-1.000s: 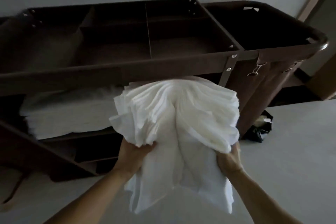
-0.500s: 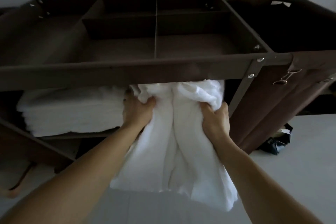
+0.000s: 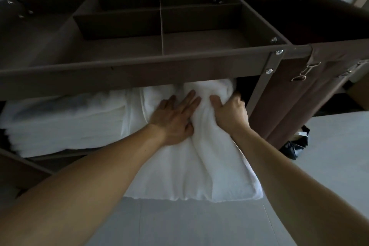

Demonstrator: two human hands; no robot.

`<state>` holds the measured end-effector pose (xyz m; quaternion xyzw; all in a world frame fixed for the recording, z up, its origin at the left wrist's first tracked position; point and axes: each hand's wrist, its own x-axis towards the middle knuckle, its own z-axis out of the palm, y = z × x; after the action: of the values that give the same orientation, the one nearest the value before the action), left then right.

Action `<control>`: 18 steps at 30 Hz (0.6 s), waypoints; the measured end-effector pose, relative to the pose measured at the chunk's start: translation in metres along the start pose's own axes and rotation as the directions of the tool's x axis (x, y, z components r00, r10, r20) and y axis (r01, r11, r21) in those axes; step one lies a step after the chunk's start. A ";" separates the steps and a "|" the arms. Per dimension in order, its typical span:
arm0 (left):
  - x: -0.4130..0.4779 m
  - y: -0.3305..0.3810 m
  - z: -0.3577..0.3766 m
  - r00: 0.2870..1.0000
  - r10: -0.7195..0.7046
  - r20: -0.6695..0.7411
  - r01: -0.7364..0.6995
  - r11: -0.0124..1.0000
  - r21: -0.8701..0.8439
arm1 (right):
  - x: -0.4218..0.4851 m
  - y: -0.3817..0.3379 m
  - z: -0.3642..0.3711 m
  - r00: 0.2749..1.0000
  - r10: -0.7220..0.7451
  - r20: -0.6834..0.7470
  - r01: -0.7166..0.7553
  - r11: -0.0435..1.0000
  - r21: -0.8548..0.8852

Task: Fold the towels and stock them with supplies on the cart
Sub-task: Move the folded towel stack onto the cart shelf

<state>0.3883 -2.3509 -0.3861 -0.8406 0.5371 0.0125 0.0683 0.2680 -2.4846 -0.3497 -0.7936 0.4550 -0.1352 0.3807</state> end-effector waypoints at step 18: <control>0.009 -0.001 -0.005 0.997 0.011 -0.083 -0.013 1.000 -0.016 | -0.040 0.187 0.008 0.826 -0.153 0.543 -0.364 0.591 0.720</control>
<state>0.3927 -2.3588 -0.3822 -0.8378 0.5443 -0.0175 0.0393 0.1345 -2.5032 -0.4855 -0.5097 0.2629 -0.0651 0.8166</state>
